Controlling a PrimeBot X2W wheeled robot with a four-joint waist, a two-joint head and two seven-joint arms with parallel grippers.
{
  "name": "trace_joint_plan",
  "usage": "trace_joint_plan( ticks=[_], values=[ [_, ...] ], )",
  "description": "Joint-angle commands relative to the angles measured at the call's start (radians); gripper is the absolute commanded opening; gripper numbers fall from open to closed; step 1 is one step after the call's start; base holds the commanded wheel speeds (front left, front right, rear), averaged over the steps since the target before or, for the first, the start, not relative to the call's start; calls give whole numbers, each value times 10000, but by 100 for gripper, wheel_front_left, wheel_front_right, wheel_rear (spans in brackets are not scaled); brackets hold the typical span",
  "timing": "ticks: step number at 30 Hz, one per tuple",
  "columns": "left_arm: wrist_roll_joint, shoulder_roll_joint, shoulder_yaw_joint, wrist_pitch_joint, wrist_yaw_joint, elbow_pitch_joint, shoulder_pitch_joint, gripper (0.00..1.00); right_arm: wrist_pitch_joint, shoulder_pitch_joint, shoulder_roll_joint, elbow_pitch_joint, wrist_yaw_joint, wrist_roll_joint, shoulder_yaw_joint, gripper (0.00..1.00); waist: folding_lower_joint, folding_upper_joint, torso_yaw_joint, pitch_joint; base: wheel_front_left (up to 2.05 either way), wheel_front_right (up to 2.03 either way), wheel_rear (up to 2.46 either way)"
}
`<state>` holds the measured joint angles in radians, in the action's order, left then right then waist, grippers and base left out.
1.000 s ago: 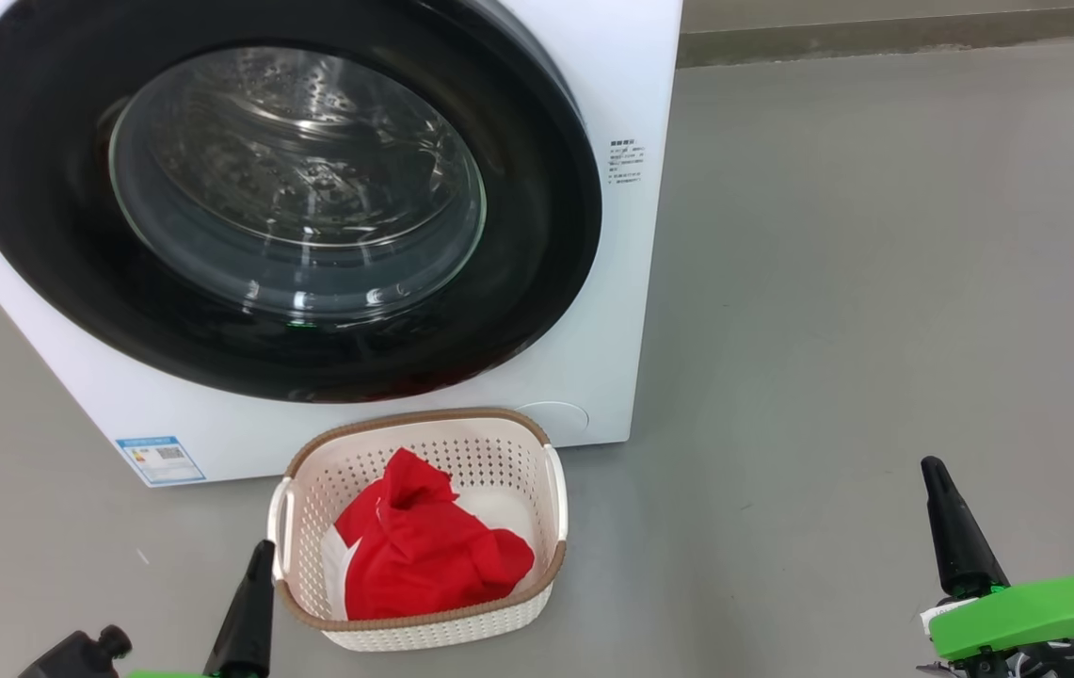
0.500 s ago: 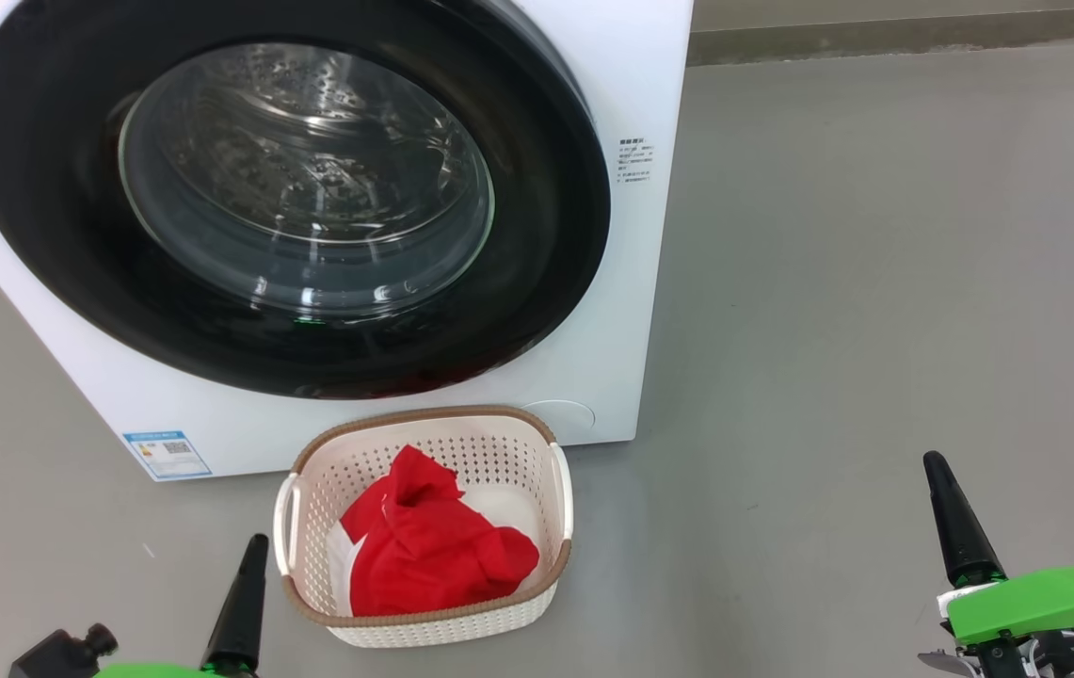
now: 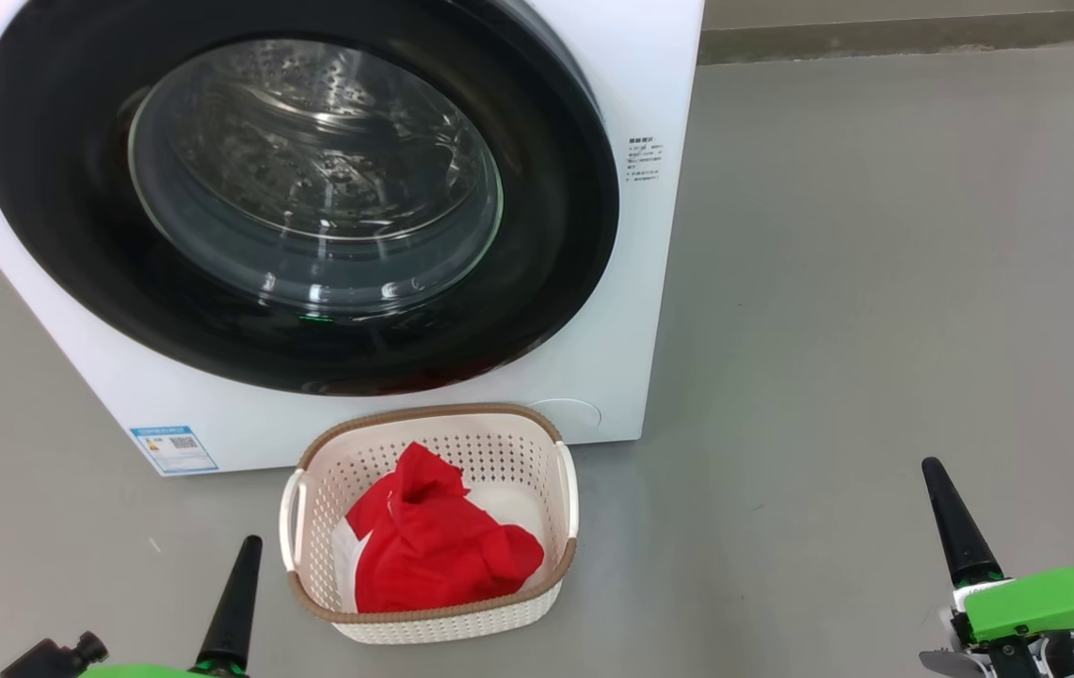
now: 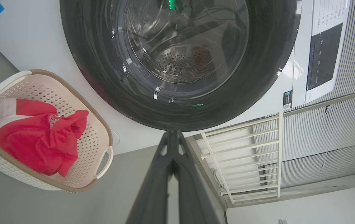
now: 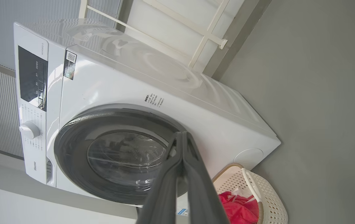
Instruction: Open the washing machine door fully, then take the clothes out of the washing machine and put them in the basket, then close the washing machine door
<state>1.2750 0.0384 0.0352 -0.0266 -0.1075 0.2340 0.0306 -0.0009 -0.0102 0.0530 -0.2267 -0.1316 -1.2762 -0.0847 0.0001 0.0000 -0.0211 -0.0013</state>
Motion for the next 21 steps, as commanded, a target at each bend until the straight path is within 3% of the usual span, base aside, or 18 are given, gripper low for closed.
trace_joint_plan(
  ticks=[1,21],
  values=[
    [282,92,340,-83,-120,-182,497,0,69,-606,154,203,1,-345,117,0,-1,0,10,2,0,0,0],
    [2504,111,668,-656,-202,34,699,0,671,-856,182,-63,7,-2699,42,0,-1,0,156,33,0,0,0]
  ],
)
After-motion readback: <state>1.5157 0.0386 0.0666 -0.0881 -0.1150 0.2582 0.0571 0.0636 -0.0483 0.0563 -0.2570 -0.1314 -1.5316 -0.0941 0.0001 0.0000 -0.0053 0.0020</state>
